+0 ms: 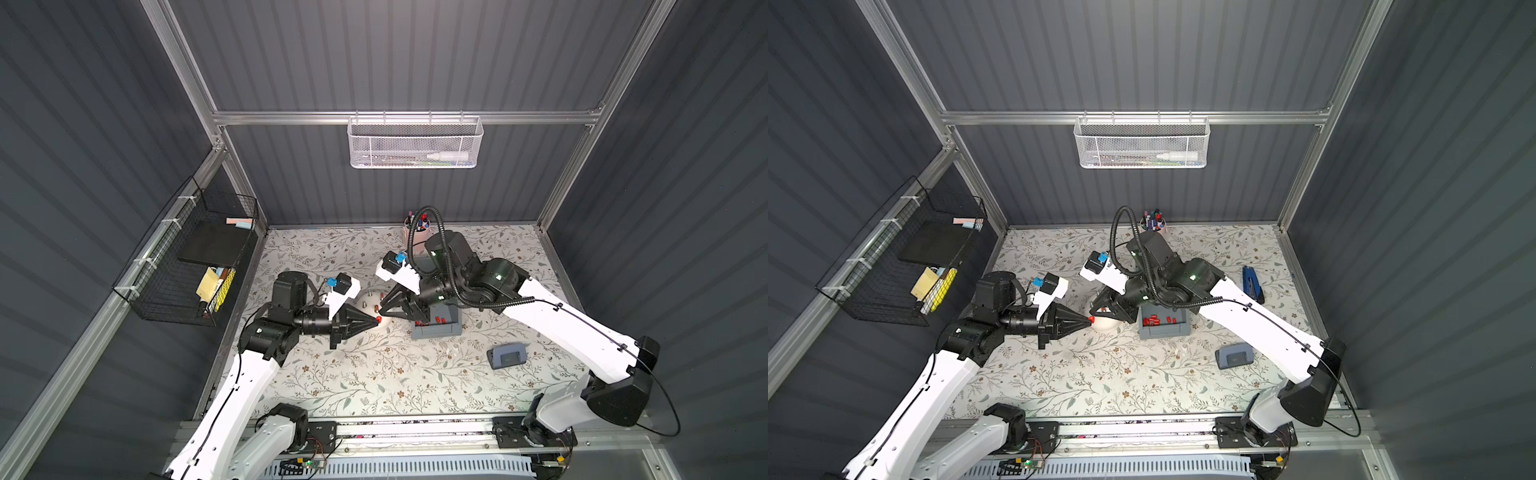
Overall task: Cover the protruding screws with screw protection sleeves
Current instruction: Pick up the screw protection sleeve from the storage box.
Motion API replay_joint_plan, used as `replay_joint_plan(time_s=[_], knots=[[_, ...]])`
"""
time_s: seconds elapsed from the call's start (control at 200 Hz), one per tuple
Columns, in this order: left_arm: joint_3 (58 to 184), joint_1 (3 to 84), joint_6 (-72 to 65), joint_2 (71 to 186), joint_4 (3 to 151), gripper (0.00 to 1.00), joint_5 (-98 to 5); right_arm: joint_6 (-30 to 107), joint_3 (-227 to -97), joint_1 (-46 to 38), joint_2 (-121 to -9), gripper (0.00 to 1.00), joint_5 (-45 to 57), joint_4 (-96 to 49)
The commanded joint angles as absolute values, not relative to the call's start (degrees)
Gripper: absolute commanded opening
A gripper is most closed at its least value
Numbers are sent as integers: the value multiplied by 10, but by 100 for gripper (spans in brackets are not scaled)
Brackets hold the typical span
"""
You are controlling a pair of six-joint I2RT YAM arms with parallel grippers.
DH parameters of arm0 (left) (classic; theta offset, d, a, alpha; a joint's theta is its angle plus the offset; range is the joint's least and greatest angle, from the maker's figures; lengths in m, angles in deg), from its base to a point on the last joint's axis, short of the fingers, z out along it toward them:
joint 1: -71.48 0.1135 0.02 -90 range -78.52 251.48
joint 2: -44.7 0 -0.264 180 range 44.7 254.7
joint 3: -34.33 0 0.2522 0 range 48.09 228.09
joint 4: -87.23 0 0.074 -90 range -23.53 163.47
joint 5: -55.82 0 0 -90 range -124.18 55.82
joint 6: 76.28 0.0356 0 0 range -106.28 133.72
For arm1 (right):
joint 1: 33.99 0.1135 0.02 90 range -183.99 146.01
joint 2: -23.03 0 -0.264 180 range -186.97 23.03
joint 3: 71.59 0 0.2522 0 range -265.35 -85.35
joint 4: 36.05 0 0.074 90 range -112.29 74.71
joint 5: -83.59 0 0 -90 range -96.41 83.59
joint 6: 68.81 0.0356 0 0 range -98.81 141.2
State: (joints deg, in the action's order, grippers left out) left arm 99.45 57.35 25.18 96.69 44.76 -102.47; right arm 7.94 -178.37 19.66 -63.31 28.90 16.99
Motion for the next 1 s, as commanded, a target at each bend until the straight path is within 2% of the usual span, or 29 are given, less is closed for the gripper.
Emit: replay_joint_plan(time_s=[0.0,0.996], knots=[[999,579,247,969,458,0,-1028,56,-1797,200,-638,27,286,195],[998,579,233,977,472,0,-1045,45,-1803,206,-661,20,275,207]])
